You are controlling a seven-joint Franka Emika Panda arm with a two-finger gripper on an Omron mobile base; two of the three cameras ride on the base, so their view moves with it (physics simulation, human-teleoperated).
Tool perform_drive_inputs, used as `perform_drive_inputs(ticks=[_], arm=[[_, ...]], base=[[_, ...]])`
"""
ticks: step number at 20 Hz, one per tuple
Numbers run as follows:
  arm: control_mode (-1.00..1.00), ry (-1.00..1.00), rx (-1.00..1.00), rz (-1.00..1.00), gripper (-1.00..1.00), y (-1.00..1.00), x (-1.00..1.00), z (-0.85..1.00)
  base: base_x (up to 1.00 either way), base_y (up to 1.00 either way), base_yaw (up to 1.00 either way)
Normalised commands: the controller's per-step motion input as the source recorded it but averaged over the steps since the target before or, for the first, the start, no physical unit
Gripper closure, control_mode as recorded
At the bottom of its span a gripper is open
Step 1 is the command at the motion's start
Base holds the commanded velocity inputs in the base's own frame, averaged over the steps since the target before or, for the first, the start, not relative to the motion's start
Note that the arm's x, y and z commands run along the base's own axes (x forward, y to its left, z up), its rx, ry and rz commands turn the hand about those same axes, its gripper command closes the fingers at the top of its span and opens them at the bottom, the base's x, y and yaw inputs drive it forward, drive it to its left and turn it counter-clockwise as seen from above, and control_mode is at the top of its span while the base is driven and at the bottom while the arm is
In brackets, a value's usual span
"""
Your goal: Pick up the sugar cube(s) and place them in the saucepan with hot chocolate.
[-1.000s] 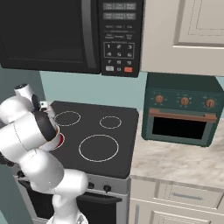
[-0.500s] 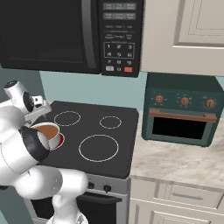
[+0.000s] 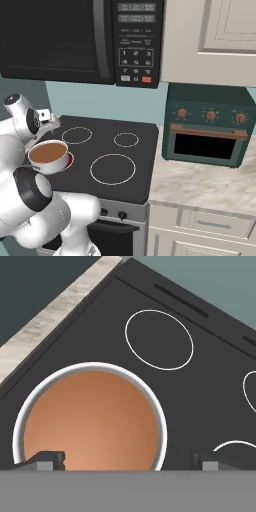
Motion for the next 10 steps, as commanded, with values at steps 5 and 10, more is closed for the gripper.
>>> perform_drive_inputs(ticks=[5,10], arm=[[-1.0,-0.05,0.04,0.0,-1.0,-0.29,-0.02,0.01],[-1.0,-0.07,0.04,0.0,-1.0,-0.18,-0.09,0.02]], base=[[0.0,0.0,0.0],[0.0,0.0,0.0]])
